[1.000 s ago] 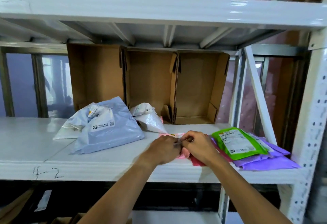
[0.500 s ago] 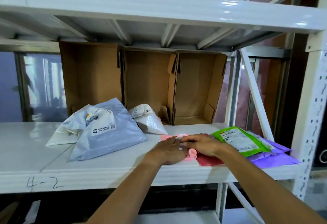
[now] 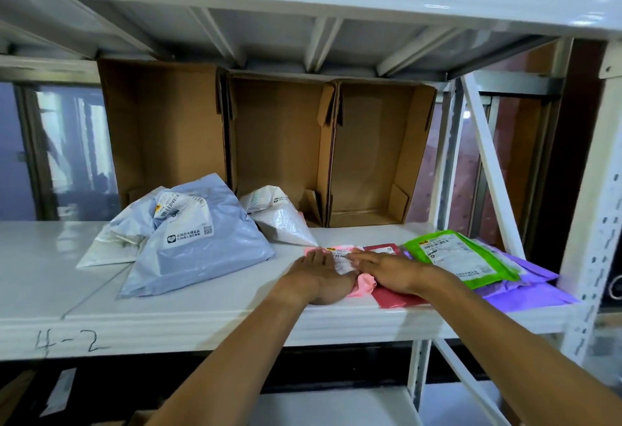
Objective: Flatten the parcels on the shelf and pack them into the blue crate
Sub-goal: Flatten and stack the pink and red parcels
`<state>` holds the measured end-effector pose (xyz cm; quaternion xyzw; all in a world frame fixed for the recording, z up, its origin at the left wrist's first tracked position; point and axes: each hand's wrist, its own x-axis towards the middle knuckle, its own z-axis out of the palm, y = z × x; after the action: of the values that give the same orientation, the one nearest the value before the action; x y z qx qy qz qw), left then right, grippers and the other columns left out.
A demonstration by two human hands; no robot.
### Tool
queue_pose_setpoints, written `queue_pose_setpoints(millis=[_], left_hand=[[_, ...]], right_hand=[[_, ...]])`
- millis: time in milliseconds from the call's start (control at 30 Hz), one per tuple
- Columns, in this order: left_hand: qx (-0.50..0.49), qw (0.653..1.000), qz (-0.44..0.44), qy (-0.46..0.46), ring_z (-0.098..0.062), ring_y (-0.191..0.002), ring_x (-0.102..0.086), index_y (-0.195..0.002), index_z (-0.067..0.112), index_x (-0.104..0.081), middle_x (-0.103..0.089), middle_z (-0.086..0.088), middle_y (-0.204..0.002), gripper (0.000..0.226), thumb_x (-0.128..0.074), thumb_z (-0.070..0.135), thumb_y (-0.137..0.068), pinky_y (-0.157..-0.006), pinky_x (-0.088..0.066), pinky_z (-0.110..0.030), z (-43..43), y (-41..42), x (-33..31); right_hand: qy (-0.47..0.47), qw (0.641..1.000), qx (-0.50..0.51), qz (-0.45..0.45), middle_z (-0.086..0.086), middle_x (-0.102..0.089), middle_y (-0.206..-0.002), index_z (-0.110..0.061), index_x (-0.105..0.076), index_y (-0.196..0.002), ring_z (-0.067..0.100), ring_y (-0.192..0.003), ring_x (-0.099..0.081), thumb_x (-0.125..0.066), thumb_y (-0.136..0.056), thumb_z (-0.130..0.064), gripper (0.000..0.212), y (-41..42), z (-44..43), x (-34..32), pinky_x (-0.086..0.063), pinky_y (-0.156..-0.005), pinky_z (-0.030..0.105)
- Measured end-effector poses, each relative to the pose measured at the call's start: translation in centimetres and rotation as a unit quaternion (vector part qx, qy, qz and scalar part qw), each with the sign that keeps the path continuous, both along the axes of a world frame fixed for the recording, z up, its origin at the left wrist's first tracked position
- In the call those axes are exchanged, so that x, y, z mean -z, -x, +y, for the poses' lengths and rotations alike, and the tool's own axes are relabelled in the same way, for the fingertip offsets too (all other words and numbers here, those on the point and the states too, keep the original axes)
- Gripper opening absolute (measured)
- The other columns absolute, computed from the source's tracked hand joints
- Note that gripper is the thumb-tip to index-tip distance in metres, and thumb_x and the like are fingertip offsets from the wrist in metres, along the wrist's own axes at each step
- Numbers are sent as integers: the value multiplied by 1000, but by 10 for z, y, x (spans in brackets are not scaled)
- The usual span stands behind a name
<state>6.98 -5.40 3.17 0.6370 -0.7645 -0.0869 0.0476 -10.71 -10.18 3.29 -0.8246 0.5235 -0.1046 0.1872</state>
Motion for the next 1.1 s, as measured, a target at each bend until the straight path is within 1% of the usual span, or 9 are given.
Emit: queue_pose_setpoints(millis=[133, 233, 333, 467, 633, 733, 800, 967, 1100], left_hand=[[23, 997, -19, 66, -33, -136, -44, -147, 30, -41, -45, -13, -152, 74, -22, 75, -92, -109, -37, -40, -7, 7, 0], [-19, 993, -39, 105, -35, -121, -53, -133, 19, -58, -59, -17, -132, 75, -19, 68, -91, -97, -42, -39, -14, 12, 9], [2, 989, -28, 147, -34, -128, -46, -140, 18, -52, -54, -19, -138, 78, -11, 58, -88, -104, -38, -41, -14, 12, 16], [59, 990, 88, 96, -28, -135, -45, -141, 11, -48, -49, -12, -147, 52, -32, 44, -104, -111, -36, -40, -13, 10, 14], [71, 995, -26, 65, -26, -154, -5, -158, 20, -20, -11, -9, -167, 60, -16, 49, -106, -123, -14, -48, -20, 10, 14], [41, 995, -77, 56, -31, -154, 3, -159, 34, -7, 2, -5, -168, 71, -4, 63, -95, -123, -6, -53, -33, 7, 21], [10, 996, -79, 48, -35, -154, 4, -159, 37, -4, 4, -8, -168, 85, 4, 75, -83, -122, -5, -53, -36, 5, 24], [-67, 997, -16, 39, -31, -153, -2, -160, 15, -5, -3, -16, -167, 98, -13, 81, -88, -123, -10, -45, -23, 9, 15], [-114, 993, -5, 42, -32, -154, -1, -158, 2, 1, 0, -19, -166, 114, -13, 87, -82, -124, -6, -44, -23, 11, 14]], right_hand=[[13, 999, 20, -23, -8, -37, -158, -38, -45, -146, 20, -143, -35, -39, -105, -44, 42, -2, -4, -1, -23, -120, 35], [72, 993, 46, -76, -6, -57, -141, -35, -61, -131, 18, -130, -51, -49, -101, -39, 32, -1, -9, 11, -36, -113, 36], [119, 983, 47, -133, -10, -70, -118, -40, -68, -107, 13, -112, -63, -59, -95, -32, 16, 0, -9, 18, -47, -101, 36], [143, 976, 46, -157, -9, -71, -105, -37, -69, -89, 11, -99, -65, -67, -90, -25, 12, -1, -5, 16, -50, -95, 36], [167, 970, 48, -171, -7, -72, -95, -32, -72, -78, 11, -92, -66, -71, -86, -16, 18, -1, -3, 16, -51, -92, 36], [166, 964, 49, -203, -8, -71, -91, -35, -68, -68, 9, -90, -67, -69, -83, -9, 30, 3, 1, 14, -52, -91, 36], [160, 962, 51, -215, -8, -72, -89, -35, -70, -68, 6, -88, -67, -68, -83, -10, 29, 3, 3, 13, -52, -91, 33], [131, 959, 77, -238, -12, -76, -100, -27, -80, -94, 3, -97, -66, -59, -83, -12, 27, 5, 11, 6, -49, -92, 20], [113, 955, 89, -259, -11, -76, -101, -26, -79, -100, 5, -98, -67, -53, -84, -13, 33, 6, 11, 5, -51, -95, 24]])
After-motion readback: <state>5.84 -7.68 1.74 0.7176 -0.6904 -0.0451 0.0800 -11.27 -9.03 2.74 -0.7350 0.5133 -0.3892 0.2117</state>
